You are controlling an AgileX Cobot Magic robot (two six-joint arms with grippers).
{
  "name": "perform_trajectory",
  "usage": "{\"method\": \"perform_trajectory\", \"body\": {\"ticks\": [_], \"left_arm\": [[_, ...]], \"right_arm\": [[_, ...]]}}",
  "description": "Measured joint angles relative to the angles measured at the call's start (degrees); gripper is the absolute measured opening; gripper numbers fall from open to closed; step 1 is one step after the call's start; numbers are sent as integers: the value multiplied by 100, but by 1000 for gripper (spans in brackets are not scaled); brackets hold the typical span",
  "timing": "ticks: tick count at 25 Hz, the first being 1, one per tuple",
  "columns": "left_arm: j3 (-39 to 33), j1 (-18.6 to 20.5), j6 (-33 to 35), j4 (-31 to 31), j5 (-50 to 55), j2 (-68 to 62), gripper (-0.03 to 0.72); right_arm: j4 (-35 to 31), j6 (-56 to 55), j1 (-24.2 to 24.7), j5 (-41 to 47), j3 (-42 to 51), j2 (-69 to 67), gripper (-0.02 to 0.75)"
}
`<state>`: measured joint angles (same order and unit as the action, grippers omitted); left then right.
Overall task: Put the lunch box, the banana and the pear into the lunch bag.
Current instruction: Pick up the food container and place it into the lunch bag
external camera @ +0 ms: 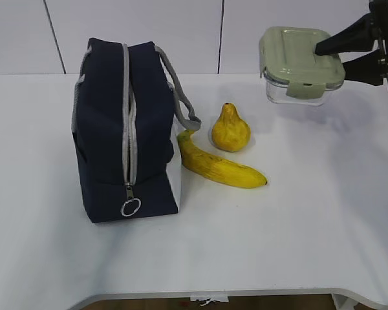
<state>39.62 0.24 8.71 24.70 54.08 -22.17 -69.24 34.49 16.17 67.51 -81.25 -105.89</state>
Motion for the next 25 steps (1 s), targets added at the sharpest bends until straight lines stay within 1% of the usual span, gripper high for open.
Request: {"method": "perform_trajectory", "body": {"ticks": [4,6,9,13,14,18,21,23,25], "left_arm": [[14,0,16,774,-428,-717,349],[14,0,171,972,-522,-1136,362],[14,0,512,1461,-561,-1748,367],[14,0,1433,2432,-711,-2742,367],[14,0,1749,2791,-773,-2990,367],[14,0,2939,3994,-975,-3870,368],[14,0,3617,4766,-1000,-4442,369],[51,0,3979,5099,-989,-4689,370],[201,-14,4137,5208,-937,-4908,370]], "right_arm": [[-62,0,-315,0,-168,0,365],[-133,0,-551,0,-316,0,365],[-413,0,-899,11,-486,0,365],[-617,0,-1307,33,-722,0,365],[-630,0,-1395,33,-778,0,365],[-712,0,-1646,57,-882,0,365],[-737,0,-1800,71,-882,0,365],[-762,0,-1860,81,-882,0,365],[-826,0,-1917,81,-882,0,365]]}}
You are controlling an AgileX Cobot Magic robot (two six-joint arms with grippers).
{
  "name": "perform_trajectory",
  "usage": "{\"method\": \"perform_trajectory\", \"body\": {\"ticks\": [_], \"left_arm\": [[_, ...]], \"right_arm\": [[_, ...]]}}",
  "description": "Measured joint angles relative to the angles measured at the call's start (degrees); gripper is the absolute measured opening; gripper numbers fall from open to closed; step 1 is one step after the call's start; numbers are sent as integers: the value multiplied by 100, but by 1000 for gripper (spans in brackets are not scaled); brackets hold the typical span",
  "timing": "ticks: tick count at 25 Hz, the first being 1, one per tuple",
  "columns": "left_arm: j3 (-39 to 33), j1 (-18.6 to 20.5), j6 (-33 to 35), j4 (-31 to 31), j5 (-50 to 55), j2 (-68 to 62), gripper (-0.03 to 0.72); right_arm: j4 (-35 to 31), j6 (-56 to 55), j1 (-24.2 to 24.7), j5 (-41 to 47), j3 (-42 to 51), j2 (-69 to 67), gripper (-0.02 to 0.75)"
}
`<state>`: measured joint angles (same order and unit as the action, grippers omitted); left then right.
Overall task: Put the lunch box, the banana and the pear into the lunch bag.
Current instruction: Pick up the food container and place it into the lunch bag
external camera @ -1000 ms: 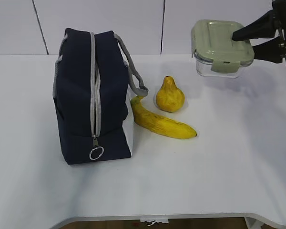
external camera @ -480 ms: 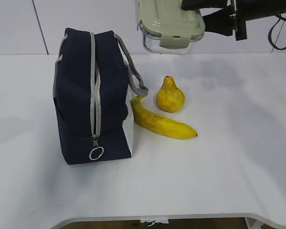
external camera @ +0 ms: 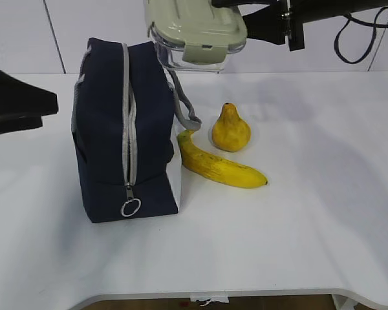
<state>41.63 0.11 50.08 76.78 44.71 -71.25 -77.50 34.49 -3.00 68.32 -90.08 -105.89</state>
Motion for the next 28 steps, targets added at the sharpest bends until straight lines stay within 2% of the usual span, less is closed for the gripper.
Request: {"method": "perform_trajectory", "body": {"ticks": [6,11,15,21,25,28], "left_arm": [[954,-104,88,-407,89,-555,370],[1618,-104,101,-513,291,-1121,371],[1965,-308,101,-795,466,-1479,374],[2078,-688,-41,-1311,304,-1766,375],[2087,-708,-268,-1492,224,-1766,375],[2112,-708,-622,-1906,214,-1766,371]], "right_arm": [[-81,0,-192,-98,0,0,365],[-197,0,-320,-204,0,0,365],[-248,0,-365,-339,0,0,365],[-256,0,-385,-427,0,0,365],[-256,0,-385,-437,0,0,365],[-256,0,-399,-441,0,0,365]]}}
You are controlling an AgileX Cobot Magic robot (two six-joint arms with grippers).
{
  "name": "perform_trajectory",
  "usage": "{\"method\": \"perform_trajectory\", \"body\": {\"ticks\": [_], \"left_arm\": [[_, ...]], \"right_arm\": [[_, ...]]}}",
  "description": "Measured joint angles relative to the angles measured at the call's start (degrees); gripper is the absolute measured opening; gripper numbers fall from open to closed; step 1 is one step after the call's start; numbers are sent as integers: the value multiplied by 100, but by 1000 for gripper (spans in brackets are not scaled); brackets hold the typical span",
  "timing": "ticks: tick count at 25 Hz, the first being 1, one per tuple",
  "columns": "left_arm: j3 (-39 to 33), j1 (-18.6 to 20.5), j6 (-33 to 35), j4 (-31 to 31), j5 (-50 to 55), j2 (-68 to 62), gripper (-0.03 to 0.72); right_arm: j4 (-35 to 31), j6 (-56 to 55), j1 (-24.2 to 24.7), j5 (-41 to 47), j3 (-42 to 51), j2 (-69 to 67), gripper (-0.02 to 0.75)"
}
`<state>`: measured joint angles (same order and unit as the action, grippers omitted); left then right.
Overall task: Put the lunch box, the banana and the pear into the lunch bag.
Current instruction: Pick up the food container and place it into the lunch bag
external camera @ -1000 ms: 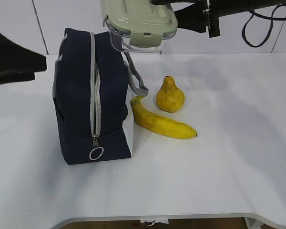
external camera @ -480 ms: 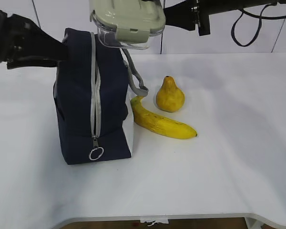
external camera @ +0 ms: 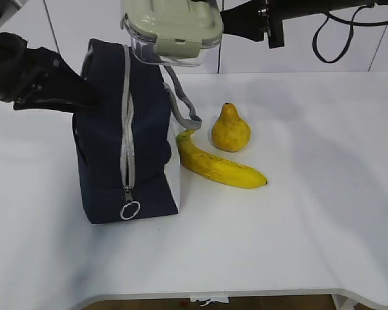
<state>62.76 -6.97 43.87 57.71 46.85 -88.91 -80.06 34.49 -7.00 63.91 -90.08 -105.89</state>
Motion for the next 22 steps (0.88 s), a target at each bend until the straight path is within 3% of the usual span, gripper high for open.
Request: {"method": "perform_trajectory", "body": {"ticks": [3,6,8,22], "left_arm": [[0,0,-144,-158,51,0,302],[0,0,-171,-192,261,0,87],[0,0,-180,-203,420,0,24],[0,0,-193,-389,584,194,9]], "right_arm": [[0,0,-84,-56,0,0,365],[0,0,-271,-88,0,0,365],[0,13,-403,-140,0,0,365],[420,219,-548,-559,0,-434,365]]}}
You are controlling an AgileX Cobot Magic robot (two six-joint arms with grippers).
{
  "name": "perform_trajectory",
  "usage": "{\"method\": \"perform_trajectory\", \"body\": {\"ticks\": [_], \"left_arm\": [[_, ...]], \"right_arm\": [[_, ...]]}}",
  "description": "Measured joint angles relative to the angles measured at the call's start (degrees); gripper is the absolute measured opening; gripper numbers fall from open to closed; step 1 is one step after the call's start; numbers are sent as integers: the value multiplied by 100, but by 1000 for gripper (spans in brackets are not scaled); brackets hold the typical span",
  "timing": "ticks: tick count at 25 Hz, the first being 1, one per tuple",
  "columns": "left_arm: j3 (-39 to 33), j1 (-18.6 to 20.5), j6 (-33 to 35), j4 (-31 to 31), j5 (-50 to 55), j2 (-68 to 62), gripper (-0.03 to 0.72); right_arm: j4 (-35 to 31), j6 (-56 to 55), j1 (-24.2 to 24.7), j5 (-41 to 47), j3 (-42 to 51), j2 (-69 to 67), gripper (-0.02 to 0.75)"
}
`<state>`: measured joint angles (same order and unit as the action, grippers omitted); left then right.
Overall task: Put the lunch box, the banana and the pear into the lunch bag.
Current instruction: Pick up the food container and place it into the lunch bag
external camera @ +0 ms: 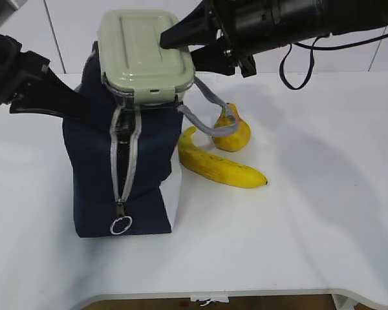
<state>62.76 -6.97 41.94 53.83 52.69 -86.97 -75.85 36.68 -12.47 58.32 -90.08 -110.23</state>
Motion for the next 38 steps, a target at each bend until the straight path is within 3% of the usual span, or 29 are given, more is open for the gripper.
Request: {"method": "perform_trajectory", "body": {"ticks": [7,23,29,38], "left_arm": [[0,0,0,-36,26,246,8],[0,0,0,190,-106,302,8],[0,0,409,487,-106,154,8],[0,0,507,417,-61,140,8]], "right_arm": [[868,-43,97,-193,0,-117,365],[1148,-266,16,-458,0,-314,365],[967,-279,-349,-531,0,-330,365],[1048,-279,-849,-964,0,-384,365]]}}
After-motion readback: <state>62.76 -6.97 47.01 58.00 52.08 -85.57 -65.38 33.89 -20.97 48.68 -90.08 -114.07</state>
